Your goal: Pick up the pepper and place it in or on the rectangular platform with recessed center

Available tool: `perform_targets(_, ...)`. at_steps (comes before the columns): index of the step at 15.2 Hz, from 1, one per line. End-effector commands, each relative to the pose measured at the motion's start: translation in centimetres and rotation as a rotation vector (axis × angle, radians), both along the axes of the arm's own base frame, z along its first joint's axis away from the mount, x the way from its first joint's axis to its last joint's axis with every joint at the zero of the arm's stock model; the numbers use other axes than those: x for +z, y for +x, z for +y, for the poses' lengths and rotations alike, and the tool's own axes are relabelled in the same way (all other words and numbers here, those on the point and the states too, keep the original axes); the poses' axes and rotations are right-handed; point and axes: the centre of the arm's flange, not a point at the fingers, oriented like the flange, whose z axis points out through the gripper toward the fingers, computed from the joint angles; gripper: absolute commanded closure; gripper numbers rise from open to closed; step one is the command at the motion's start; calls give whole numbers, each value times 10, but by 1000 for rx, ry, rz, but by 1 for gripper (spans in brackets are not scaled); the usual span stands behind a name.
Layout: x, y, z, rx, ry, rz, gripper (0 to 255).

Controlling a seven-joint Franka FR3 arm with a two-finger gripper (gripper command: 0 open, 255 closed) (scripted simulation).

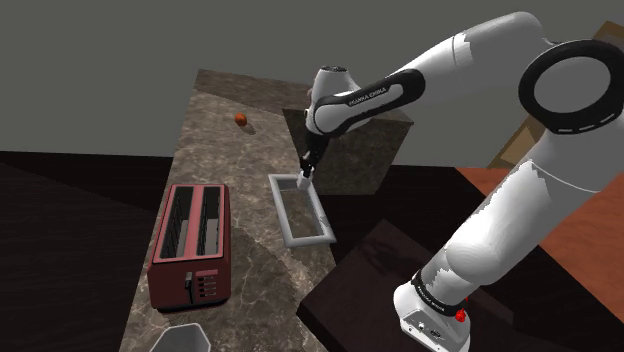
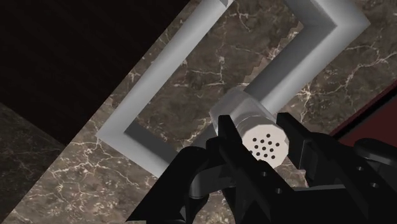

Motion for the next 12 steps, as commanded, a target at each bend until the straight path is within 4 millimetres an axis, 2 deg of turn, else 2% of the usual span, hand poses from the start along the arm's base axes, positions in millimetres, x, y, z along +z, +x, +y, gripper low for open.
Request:
perform_targets(1,-10,1,0,0,0,0,255)
perform_targets(12,-68,1,0,0,0,0,255)
